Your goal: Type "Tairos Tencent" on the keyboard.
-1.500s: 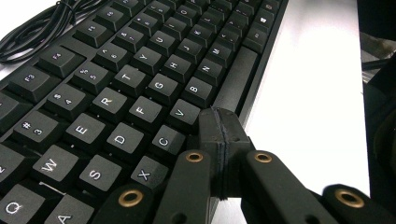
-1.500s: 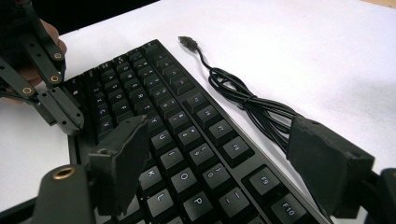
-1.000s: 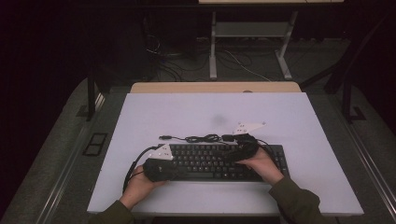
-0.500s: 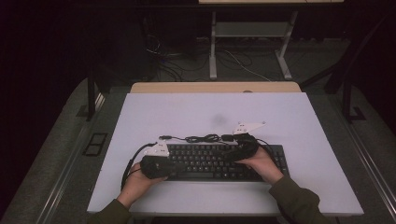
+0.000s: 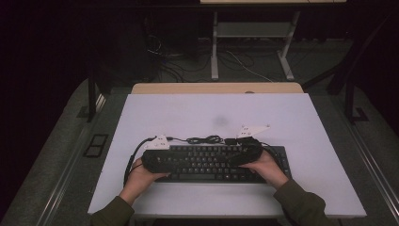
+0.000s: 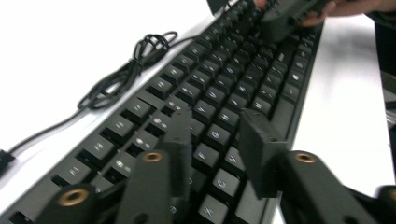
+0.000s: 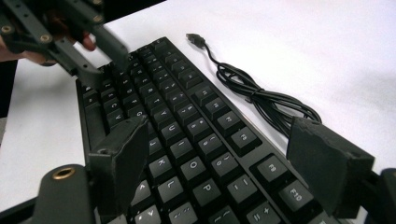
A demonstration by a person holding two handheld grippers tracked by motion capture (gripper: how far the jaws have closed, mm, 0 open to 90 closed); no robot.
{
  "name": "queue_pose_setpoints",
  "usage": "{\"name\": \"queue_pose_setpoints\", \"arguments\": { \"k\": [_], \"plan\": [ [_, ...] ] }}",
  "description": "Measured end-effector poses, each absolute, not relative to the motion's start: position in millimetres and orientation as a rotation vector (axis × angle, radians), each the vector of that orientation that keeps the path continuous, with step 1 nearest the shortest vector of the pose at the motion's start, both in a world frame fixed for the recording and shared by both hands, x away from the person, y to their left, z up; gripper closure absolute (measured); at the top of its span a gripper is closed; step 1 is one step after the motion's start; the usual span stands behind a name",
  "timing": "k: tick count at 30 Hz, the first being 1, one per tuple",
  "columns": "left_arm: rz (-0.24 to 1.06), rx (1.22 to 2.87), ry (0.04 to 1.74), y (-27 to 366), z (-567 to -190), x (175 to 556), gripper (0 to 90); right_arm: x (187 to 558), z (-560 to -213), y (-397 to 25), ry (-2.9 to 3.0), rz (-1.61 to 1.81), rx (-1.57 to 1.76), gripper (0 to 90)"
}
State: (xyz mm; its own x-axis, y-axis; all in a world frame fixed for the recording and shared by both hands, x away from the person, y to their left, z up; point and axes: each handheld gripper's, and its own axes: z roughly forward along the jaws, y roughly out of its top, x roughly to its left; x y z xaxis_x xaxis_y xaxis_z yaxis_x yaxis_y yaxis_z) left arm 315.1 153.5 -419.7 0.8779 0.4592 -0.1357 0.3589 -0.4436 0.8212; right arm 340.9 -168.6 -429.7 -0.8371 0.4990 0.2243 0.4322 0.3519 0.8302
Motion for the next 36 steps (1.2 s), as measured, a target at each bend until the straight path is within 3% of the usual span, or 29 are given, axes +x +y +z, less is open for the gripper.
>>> {"name": "queue_pose_setpoints", "arguments": {
  "k": [6, 13, 25, 36],
  "plan": [
    [0.156, 2.05, 0.617, 150, -421, 323, 38.2, 334, -431, -177, 2.536, 1.523, 0.871, 20.8],
    [0.193, 2.044, 0.64, 148, -423, 325, 26.3, 328, -431, -189, 2.55, 1.51, 0.88, 28.6],
    [0.215, 2.012, 0.671, 151, -422, 325, 18.7, 315, -425, -207, 2.578, 1.502, 0.852, 57.1],
    [0.223, 2.005, 0.676, 150, -420, 328, 18.7, 306, -424, -222, 2.615, 1.448, 0.824, 86.5]
  ]
}}
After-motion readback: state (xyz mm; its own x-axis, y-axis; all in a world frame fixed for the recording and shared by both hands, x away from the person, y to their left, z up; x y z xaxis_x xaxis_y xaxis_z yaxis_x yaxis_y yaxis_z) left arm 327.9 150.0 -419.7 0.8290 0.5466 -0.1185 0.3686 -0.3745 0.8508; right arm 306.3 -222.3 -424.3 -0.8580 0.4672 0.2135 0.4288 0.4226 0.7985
